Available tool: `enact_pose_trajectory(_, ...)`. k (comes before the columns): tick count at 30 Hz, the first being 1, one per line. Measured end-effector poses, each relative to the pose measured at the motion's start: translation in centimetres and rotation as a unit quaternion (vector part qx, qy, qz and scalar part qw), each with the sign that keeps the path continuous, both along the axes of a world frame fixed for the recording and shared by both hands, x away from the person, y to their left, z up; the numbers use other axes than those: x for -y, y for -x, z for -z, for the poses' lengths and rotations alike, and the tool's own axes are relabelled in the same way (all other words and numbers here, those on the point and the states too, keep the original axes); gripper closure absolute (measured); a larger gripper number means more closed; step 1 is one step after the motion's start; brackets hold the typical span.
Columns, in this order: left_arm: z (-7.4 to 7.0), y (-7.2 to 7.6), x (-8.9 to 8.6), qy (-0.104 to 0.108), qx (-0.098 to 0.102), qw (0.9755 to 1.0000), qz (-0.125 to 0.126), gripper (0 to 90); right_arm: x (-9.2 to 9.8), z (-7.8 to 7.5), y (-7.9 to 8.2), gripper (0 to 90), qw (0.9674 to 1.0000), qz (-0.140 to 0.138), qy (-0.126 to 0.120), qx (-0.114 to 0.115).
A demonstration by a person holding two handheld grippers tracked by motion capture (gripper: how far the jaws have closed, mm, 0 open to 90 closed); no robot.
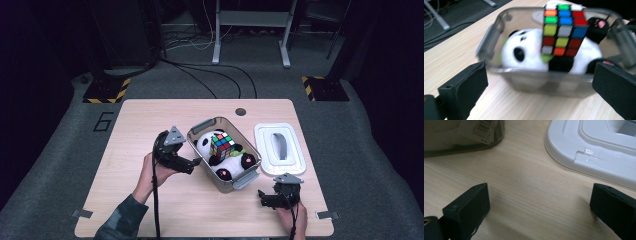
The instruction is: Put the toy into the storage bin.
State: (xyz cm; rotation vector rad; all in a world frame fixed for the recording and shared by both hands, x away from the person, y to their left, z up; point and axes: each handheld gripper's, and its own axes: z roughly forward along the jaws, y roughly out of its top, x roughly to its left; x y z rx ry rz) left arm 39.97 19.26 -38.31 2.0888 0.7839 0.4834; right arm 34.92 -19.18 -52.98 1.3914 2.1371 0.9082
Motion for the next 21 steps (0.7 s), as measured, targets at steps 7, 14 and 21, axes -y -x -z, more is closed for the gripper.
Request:
enact_pose_trajectory(7,2.2,0.5,-3.3,-0.002,-0.012,0.9988,-0.048,0.0,0.0,0.0,0.0,2.0,1.0,0.0,0.0,0.0)
enact_pose_trajectory(14,5.1,0.6,-6.2,-0.021,-0.03,0.9955,-0.087,0.0,0.0,0.0,0.0,2.0,1.0,0.0,0.0,0.0)
enact_pose_trajectory(21,8.8,0.7,-8.5,-0.027,-0.055,0.9907,-0.121,0.0,0.0,0.0,0.0,1.9,1.0,0.0,0.0,0.0)
